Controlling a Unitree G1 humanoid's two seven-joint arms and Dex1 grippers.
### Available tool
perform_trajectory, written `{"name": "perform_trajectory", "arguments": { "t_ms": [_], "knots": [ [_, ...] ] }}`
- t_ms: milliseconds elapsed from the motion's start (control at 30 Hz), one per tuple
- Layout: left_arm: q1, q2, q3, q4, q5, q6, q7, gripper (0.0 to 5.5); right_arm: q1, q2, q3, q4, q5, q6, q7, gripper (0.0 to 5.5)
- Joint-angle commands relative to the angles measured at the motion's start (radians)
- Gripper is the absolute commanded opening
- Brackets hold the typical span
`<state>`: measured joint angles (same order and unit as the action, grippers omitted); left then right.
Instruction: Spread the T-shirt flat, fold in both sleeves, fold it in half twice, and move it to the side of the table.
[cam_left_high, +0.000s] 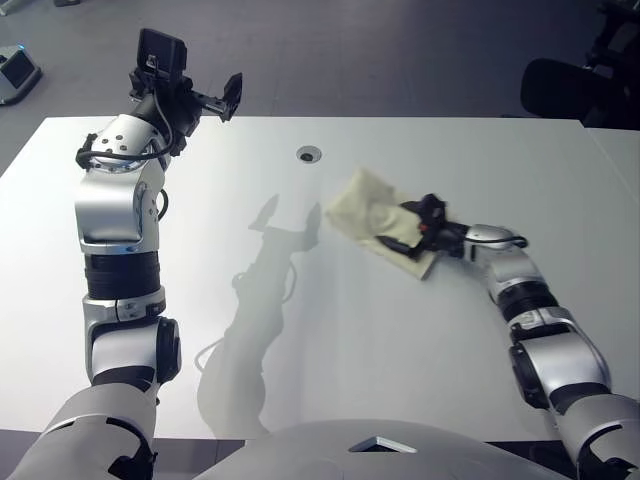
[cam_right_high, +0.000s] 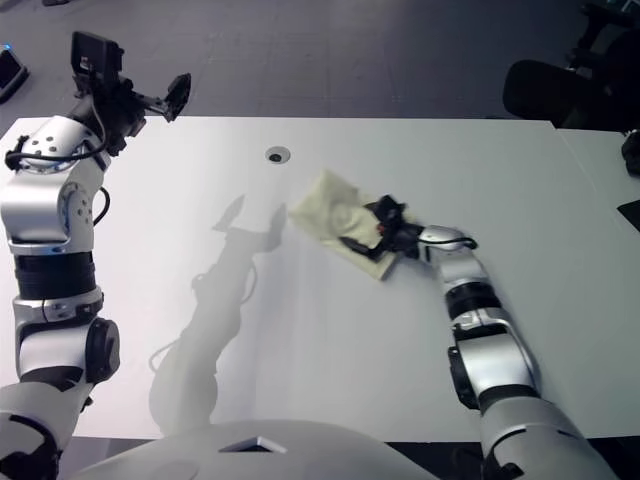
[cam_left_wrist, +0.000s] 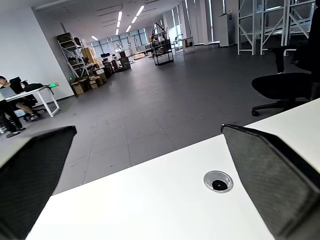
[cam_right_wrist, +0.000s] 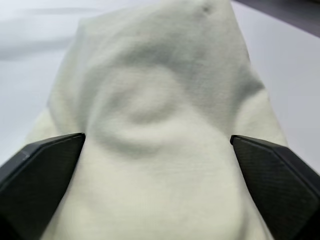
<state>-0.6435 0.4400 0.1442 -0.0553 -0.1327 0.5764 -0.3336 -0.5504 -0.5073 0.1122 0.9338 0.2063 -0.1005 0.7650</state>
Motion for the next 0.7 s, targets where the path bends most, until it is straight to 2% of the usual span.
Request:
{"name": "perform_trajectory", "arguments": {
  "t_ms": [33,167,233,300,367,433,500,600,700],
  "knots": [
    [0.116,-0.061,0.010,-0.154,-0.029,0.112,0.061,5.39,0.403,-0.065,-0.094,0.289,-0.023,0.298,-0.348,5.38],
    [0.170,-0.095,0.017,-0.220,-0.027,0.150,0.105,5.39,0.395,-0.033,-0.075,0.261,-0.021,0.307,-0.373,5.38],
    [0.182,-0.097,0.022,-0.224,-0.019,0.152,0.122,5.39,0.346,-0.055,-0.071,0.208,-0.052,0.212,-0.455,5.38],
    [0.204,-0.094,0.034,-0.237,-0.003,0.148,0.148,5.39,0.273,-0.092,-0.109,0.002,-0.082,0.089,-0.580,5.38],
    [0.245,-0.086,0.045,-0.266,0.023,0.136,0.181,5.39,0.194,-0.092,-0.162,-0.289,-0.077,0.097,-0.661,5.38],
    [0.296,-0.103,0.055,-0.294,0.042,0.118,0.224,5.39,0.129,-0.023,-0.179,-0.588,-0.036,0.211,-0.716,5.38],
    [0.337,-0.153,0.056,-0.297,0.044,0.099,0.267,5.39,0.098,0.089,-0.128,-0.751,-0.017,0.305,-0.751,5.38],
    [0.351,-0.199,-0.001,-0.221,0.064,0.048,0.303,5.39,0.092,0.233,-0.049,-0.738,-0.073,0.343,-0.814,5.38],
    [0.330,-0.219,-0.016,-0.110,0.073,-0.019,0.306,5.39,0.102,0.287,-0.064,-0.748,-0.090,0.380,-0.849,5.38]
  ]
}}
